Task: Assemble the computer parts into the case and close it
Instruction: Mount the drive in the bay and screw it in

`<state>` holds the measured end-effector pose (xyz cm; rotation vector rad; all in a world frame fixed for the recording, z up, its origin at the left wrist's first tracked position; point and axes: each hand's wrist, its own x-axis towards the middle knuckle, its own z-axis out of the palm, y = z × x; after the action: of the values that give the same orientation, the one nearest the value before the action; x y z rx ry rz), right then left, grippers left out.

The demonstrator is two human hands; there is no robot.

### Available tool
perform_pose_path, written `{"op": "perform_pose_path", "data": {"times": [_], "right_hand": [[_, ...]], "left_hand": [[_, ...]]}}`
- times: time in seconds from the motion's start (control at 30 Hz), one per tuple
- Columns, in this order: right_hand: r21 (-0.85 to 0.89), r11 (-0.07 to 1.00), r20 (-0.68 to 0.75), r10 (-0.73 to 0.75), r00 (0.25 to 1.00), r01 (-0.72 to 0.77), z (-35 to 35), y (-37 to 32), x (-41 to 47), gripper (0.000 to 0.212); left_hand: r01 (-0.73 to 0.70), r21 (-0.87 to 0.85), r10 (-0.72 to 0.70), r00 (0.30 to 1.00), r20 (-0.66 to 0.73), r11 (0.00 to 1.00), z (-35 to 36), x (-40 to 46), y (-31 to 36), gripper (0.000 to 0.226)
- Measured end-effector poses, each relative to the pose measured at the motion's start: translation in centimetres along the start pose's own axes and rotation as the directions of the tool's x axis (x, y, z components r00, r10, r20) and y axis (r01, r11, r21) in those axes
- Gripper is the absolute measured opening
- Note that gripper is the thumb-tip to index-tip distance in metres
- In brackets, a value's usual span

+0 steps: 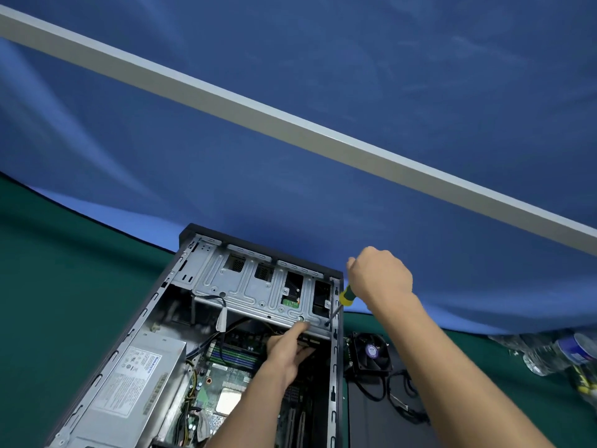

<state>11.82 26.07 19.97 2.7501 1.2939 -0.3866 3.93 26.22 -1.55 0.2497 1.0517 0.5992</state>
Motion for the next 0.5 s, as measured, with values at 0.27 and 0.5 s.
{"op": "perform_pose_path", "data": {"times": [0.27, 0.5], "right_hand": [[0.007, 1.0, 0.013, 0.027, 1.0, -0.027, 0.0, -1.3, 0.8, 0.031], [-0.254, 0.967, -0.282, -0.081, 0.956, 0.007, 1.6, 0.7, 0.8, 0.036]], "left_hand": [[-0.006, -0.02, 0.006, 1.0, 0.014, 1.0, -0.2, 0.1, 0.1, 0.036], [0.009, -0.015, -0.008, 0.997, 0.079, 1.0, -0.2, -0.1, 0.1, 0.031]]}}
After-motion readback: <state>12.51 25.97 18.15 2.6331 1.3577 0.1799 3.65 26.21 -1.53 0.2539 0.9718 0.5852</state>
